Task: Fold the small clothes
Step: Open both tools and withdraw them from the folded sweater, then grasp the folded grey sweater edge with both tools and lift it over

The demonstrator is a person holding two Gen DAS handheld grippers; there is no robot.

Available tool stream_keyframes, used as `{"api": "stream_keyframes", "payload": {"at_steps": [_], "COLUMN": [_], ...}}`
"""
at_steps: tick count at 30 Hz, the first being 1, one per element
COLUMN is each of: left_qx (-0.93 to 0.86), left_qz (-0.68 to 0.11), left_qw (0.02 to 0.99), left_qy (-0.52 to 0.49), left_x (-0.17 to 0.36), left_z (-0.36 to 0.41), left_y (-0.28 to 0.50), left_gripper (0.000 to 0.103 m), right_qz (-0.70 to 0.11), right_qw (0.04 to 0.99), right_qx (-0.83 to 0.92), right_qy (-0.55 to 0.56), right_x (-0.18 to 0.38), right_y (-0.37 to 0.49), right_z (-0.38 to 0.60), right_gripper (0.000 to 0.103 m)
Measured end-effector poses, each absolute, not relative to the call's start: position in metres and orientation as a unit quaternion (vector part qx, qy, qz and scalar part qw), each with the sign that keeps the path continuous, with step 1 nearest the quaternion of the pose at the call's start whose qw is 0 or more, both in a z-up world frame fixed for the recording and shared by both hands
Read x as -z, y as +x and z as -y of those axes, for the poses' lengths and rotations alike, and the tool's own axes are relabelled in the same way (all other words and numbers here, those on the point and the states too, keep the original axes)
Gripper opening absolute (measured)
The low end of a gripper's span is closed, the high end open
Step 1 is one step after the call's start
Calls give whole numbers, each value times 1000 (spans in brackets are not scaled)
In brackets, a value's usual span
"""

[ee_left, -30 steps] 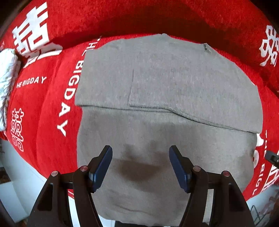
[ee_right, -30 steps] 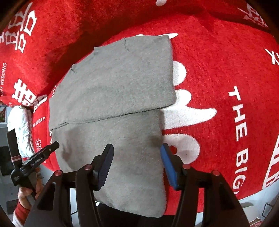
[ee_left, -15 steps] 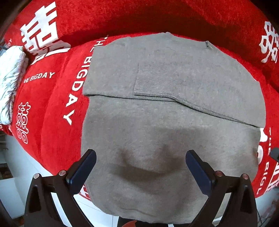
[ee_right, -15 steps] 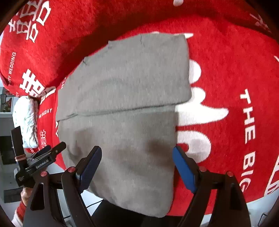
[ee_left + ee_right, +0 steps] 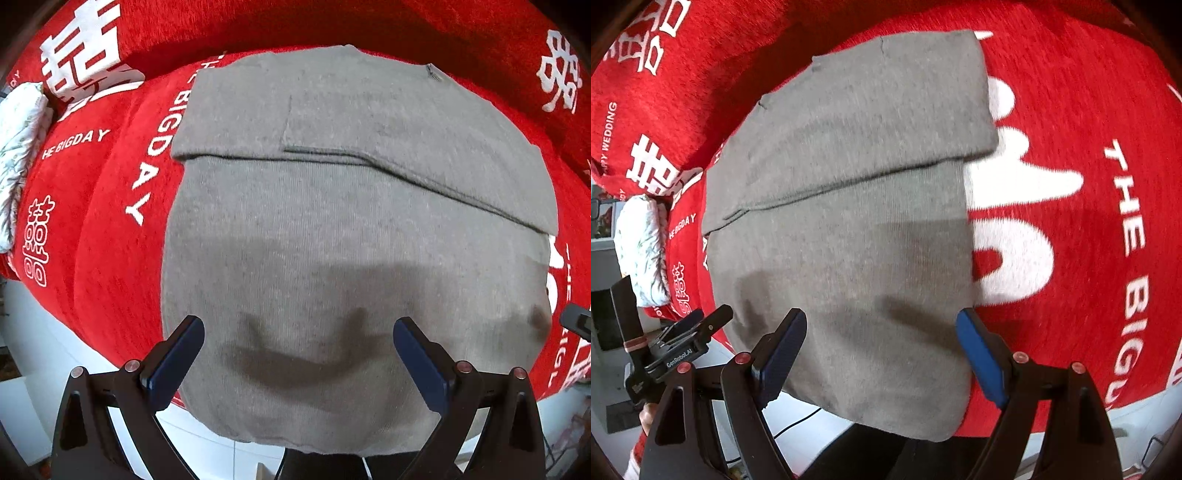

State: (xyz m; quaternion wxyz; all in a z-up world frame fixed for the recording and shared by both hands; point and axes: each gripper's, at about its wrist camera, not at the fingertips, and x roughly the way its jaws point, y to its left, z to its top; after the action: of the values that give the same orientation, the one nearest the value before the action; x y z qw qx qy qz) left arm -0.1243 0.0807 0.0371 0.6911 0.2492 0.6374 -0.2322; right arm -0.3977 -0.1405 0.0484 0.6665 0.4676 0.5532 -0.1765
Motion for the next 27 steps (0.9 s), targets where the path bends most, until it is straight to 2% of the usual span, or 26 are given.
{"api": "stream_keyframes", "payload": {"at_steps": [14, 27], "left_qx": [242, 219], "left_qz": [-658, -721], "left_qw": [675, 635], "left_qy": [230, 169], "left_x": [-16, 38], "left_z": [-163, -248], "left_y": [-126, -136], "left_gripper": [103, 103], "right_qz": [-560, -563], "right_qw": [635, 586], "right_qx": [183, 188], "right_qy": [499, 552], "right_x": [-20, 26], "right_y": [-418, -503], "right_z": [75, 26], "right_gripper": [86, 86]}}
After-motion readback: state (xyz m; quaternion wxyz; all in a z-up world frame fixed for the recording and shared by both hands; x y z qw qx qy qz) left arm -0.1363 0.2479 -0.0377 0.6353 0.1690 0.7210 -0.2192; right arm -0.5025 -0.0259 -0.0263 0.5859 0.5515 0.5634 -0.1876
